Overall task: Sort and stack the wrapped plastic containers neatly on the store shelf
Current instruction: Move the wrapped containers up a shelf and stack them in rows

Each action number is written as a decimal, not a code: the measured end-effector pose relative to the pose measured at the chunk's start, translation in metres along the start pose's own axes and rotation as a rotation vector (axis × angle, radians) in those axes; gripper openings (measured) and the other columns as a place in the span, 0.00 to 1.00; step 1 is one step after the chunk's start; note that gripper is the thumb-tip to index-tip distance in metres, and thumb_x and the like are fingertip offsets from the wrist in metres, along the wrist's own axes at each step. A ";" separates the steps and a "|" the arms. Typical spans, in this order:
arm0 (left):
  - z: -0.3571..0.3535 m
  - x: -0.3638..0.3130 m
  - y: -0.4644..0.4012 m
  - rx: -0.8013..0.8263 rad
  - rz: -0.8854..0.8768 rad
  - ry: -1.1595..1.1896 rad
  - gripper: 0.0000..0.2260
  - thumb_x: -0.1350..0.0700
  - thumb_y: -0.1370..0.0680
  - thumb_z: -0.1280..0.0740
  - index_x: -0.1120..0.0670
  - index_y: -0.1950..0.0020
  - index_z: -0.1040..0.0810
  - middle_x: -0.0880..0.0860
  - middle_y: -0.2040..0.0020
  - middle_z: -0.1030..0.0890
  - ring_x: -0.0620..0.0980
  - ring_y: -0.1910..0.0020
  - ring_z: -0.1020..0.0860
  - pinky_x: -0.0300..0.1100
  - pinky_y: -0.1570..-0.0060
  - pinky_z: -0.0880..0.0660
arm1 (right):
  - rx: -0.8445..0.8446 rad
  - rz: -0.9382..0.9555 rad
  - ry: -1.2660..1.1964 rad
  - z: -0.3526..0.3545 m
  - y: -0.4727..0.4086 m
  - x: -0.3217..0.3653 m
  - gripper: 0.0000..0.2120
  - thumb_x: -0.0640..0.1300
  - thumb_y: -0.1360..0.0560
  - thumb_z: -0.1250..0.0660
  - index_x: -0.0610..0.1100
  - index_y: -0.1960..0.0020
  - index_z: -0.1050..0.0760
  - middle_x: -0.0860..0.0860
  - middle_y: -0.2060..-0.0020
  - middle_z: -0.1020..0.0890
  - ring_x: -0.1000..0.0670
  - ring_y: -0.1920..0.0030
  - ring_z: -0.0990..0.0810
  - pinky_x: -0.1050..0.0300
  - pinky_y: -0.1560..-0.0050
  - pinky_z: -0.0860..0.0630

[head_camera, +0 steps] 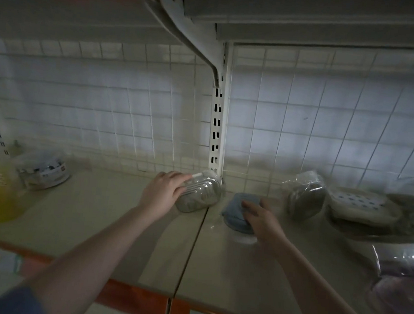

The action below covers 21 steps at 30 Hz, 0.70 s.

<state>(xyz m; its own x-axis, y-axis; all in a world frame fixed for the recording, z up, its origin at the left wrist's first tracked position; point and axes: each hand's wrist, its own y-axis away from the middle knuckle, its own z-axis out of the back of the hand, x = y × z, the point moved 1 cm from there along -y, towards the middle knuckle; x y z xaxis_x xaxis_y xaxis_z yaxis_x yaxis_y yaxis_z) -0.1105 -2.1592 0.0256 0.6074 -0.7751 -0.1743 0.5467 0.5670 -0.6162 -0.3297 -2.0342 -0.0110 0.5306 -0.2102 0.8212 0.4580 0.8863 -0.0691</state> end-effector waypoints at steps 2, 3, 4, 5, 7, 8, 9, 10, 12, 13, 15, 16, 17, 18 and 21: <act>0.003 0.006 0.001 0.008 0.078 0.099 0.15 0.62 0.26 0.29 0.55 0.40 0.20 0.54 0.47 0.17 0.56 0.53 0.20 0.46 0.51 0.25 | 0.017 0.016 -0.063 0.009 0.003 -0.003 0.14 0.33 0.23 0.40 0.42 0.40 0.23 0.50 0.48 0.29 0.45 0.45 0.26 0.61 0.44 0.30; 0.006 0.008 0.001 0.015 0.124 0.157 0.15 0.62 0.26 0.29 0.54 0.40 0.20 0.53 0.48 0.17 0.55 0.53 0.20 0.45 0.51 0.25 | 0.037 0.018 -0.076 0.014 0.006 -0.005 0.16 0.28 0.24 0.42 0.40 0.41 0.23 0.51 0.52 0.29 0.47 0.49 0.26 0.67 0.50 0.31; 0.008 0.009 0.002 0.022 0.167 0.207 0.15 0.61 0.26 0.29 0.54 0.40 0.20 0.53 0.48 0.17 0.53 0.53 0.20 0.43 0.52 0.25 | 0.052 0.039 -0.061 0.020 0.007 -0.007 0.20 0.24 0.26 0.44 0.40 0.42 0.24 0.49 0.54 0.29 0.47 0.51 0.26 0.68 0.52 0.32; 0.012 0.011 0.002 0.027 0.205 0.242 0.14 0.60 0.25 0.29 0.54 0.40 0.19 0.51 0.49 0.17 0.50 0.55 0.20 0.40 0.54 0.26 | 0.064 0.057 -0.039 0.025 0.009 -0.009 0.25 0.21 0.28 0.47 0.43 0.44 0.23 0.47 0.54 0.29 0.45 0.49 0.26 0.68 0.51 0.32; 0.019 0.013 0.001 0.062 0.306 0.297 0.12 0.59 0.24 0.31 0.55 0.41 0.19 0.49 0.49 0.18 0.46 0.57 0.22 0.28 0.60 0.31 | 0.068 0.087 0.048 0.033 0.013 -0.011 0.30 0.20 0.33 0.49 0.49 0.50 0.22 0.46 0.50 0.28 0.45 0.46 0.27 0.61 0.47 0.31; 0.020 0.015 0.001 0.109 0.369 0.343 0.12 0.60 0.24 0.31 0.57 0.40 0.20 0.50 0.48 0.18 0.46 0.57 0.23 0.24 0.63 0.32 | 0.067 0.086 0.082 0.036 0.018 -0.009 0.30 0.21 0.34 0.49 0.50 0.52 0.21 0.48 0.50 0.26 0.46 0.47 0.26 0.60 0.50 0.30; 0.022 0.017 0.003 0.178 0.430 0.396 0.12 0.61 0.23 0.33 0.58 0.39 0.21 0.53 0.47 0.18 0.46 0.58 0.24 0.23 0.67 0.33 | 0.058 0.070 0.104 0.040 0.024 -0.005 0.28 0.23 0.34 0.48 0.51 0.54 0.20 0.50 0.54 0.24 0.47 0.52 0.24 0.60 0.54 0.29; 0.023 0.019 0.005 0.271 0.493 0.437 0.13 0.62 0.22 0.34 0.58 0.38 0.22 0.57 0.46 0.19 0.46 0.60 0.25 0.25 0.71 0.33 | 0.032 0.051 0.119 0.043 0.030 0.000 0.26 0.25 0.33 0.46 0.51 0.56 0.20 0.52 0.59 0.23 0.50 0.59 0.24 0.61 0.61 0.30; 0.023 0.017 0.015 0.449 0.570 0.431 0.14 0.62 0.21 0.37 0.57 0.36 0.24 0.58 0.49 0.21 0.46 0.65 0.27 0.30 0.75 0.32 | -0.033 0.022 0.139 0.042 0.041 0.008 0.17 0.32 0.29 0.42 0.52 0.59 0.21 0.54 0.66 0.23 0.52 0.65 0.26 0.60 0.65 0.31; 0.022 0.015 0.020 0.491 0.580 0.401 0.14 0.61 0.21 0.37 0.56 0.35 0.24 0.57 0.49 0.21 0.47 0.64 0.25 0.32 0.73 0.31 | -0.062 0.029 0.155 0.040 0.045 0.010 0.12 0.37 0.28 0.39 0.51 0.60 0.21 0.53 0.64 0.22 0.49 0.62 0.24 0.58 0.62 0.28; 0.019 0.012 0.026 0.472 0.557 0.303 0.14 0.60 0.20 0.38 0.55 0.35 0.24 0.55 0.43 0.21 0.52 0.50 0.21 0.35 0.62 0.27 | -0.072 0.002 0.245 0.033 0.053 0.012 0.05 0.52 0.27 0.34 0.51 0.56 0.23 0.52 0.52 0.23 0.47 0.52 0.23 0.54 0.51 0.27; 0.018 0.010 0.028 0.437 0.525 0.216 0.14 0.60 0.20 0.38 0.54 0.35 0.24 0.54 0.39 0.21 0.53 0.43 0.22 0.38 0.53 0.27 | -0.049 -0.009 0.334 0.031 0.057 0.012 0.12 0.58 0.29 0.33 0.52 0.51 0.25 0.53 0.48 0.26 0.47 0.48 0.25 0.53 0.48 0.28; 0.018 0.007 0.030 0.389 0.485 0.133 0.15 0.60 0.21 0.38 0.54 0.34 0.24 0.53 0.36 0.23 0.53 0.39 0.24 0.40 0.46 0.29 | -0.031 -0.008 0.415 0.029 0.061 0.011 0.18 0.62 0.30 0.34 0.53 0.46 0.27 0.54 0.45 0.29 0.47 0.45 0.26 0.53 0.46 0.30; 0.017 0.003 0.031 0.336 0.432 0.082 0.16 0.60 0.21 0.38 0.53 0.34 0.24 0.54 0.36 0.23 0.53 0.38 0.25 0.41 0.43 0.30 | -0.051 0.010 0.472 0.027 0.065 0.012 0.22 0.64 0.31 0.34 0.54 0.42 0.29 0.54 0.43 0.30 0.46 0.44 0.27 0.52 0.45 0.31; 0.014 -0.017 0.037 0.333 0.285 0.107 0.15 0.52 0.20 0.38 0.49 0.33 0.26 0.53 0.36 0.24 0.52 0.39 0.26 0.43 0.41 0.31 | -0.095 -0.001 0.496 0.026 0.075 0.015 0.25 0.65 0.30 0.36 0.57 0.37 0.32 0.52 0.38 0.31 0.43 0.40 0.30 0.49 0.41 0.33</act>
<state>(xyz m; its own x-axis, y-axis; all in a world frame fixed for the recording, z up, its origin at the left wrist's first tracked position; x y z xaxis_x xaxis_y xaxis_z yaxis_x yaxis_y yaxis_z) -0.0923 -2.1212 0.0160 0.7072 -0.5897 -0.3901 0.5329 0.8071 -0.2540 -0.3059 -1.9599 0.0112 0.7946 -0.4026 0.4544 0.5096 0.8492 -0.1386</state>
